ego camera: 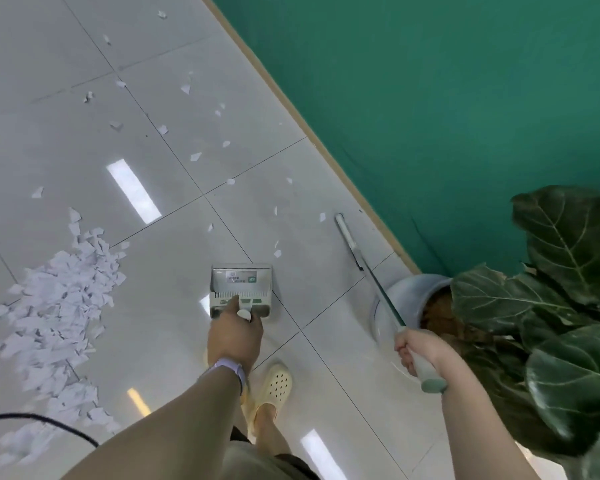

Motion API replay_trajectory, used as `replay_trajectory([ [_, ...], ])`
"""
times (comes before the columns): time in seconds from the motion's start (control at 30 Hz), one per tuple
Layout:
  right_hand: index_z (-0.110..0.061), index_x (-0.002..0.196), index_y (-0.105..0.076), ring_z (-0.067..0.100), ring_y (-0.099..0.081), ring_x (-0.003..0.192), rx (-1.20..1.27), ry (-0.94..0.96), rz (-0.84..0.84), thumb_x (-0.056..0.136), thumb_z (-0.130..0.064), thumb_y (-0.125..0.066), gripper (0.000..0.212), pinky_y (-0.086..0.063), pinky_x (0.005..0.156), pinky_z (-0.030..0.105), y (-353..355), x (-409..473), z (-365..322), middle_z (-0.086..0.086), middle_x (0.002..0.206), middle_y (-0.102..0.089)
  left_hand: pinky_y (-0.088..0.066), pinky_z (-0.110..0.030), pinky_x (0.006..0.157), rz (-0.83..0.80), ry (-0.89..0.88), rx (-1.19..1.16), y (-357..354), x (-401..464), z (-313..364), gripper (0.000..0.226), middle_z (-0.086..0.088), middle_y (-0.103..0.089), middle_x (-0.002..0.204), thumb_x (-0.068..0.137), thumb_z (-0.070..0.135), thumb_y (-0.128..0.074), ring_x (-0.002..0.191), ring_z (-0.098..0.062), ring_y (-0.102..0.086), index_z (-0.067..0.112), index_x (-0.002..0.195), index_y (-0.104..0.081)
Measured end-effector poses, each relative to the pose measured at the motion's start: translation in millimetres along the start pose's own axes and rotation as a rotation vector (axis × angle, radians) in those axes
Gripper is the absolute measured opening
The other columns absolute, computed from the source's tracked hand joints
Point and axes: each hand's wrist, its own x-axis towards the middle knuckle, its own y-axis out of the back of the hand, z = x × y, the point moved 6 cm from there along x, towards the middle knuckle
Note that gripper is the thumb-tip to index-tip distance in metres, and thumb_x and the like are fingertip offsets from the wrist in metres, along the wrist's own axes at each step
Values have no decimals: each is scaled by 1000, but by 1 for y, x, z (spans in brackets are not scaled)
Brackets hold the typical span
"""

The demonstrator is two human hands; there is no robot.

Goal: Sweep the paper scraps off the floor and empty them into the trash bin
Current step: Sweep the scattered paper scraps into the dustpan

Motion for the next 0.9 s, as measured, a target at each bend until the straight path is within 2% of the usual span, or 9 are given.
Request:
replay_trajectory([
  [0.13,-11,57,-44,14,-36,31,27,-19,-6,87,3,-52,34,-30,37,17,7,-14,30,6,51,-41,-62,-40,70,30,15,22,5,6,-2,45,0,-73,97,85,34,-50,78,-24,-68,28,128,-61],
  [0.33,-15,59,-35,11,-31,24,192,7,17,91,1,-39,36,-28,32,12,-10,7,-2,0,40,-33,-57,-35,68,68,-13,112,11,-7,2,25,2,-70,85,89,33,-51,75,-27,-64,32,112,-63],
  [0.43,-12,59,-41,16,-40,30,43,72,42,86,0,-44,29,-36,37,18,-21,16,-39,3,41,-41,-50,-29,63,100,-31,166,17,-5,4,26,3,-69,83,90,32,-52,74,-27,-63,34,113,-64],
  [0.5,-7,59,-49,19,-45,38,-187,140,10,83,0,-47,25,-39,45,20,-40,10,-57,9,49,-50,-54,-31,66,119,-47,188,20,1,4,29,2,-71,86,89,34,-52,76,-28,-64,34,115,-65],
  [0.57,-5,58,-51,16,-45,39,-381,197,-35,84,0,-46,27,-34,40,14,-65,-2,-62,10,53,-52,-56,-33,69,125,-56,206,20,6,5,31,1,-72,88,89,35,-51,77,-28,-64,33,117,-65],
  [0.63,-4,60,-52,16,-43,34,-439,198,-91,83,2,-46,24,-34,38,14,-81,-9,-56,10,50,-51,-54,-31,68,127,-53,215,19,7,5,35,0,-72,91,89,35,-51,78,-28,-63,32,121,-64],
  [0.7,-5,64,-48,18,-40,36,-372,175,-142,81,3,-47,19,-33,41,19,-79,-12,-48,9,48,-46,-52,-30,67,119,-55,217,16,6,5,34,1,-71,91,90,34,-53,76,-27,-60,31,122,-63],
  [0.8,-12,62,-41,15,-31,36,-214,89,-161,85,2,-48,28,-22,44,19,-51,-11,-34,4,48,-38,-53,-30,68,110,-74,217,15,1,9,30,0,-72,94,90,32,-54,76,-27,-59,29,119,-64],
  [0.9,-13,64,-41,14,-30,36,-109,48,-205,88,3,-49,30,-22,43,18,-34,-14,-18,4,51,-38,-49,-28,67,103,-79,206,18,0,10,34,-2,-73,99,90,33,-55,76,-26,-57,28,123,-64],
])
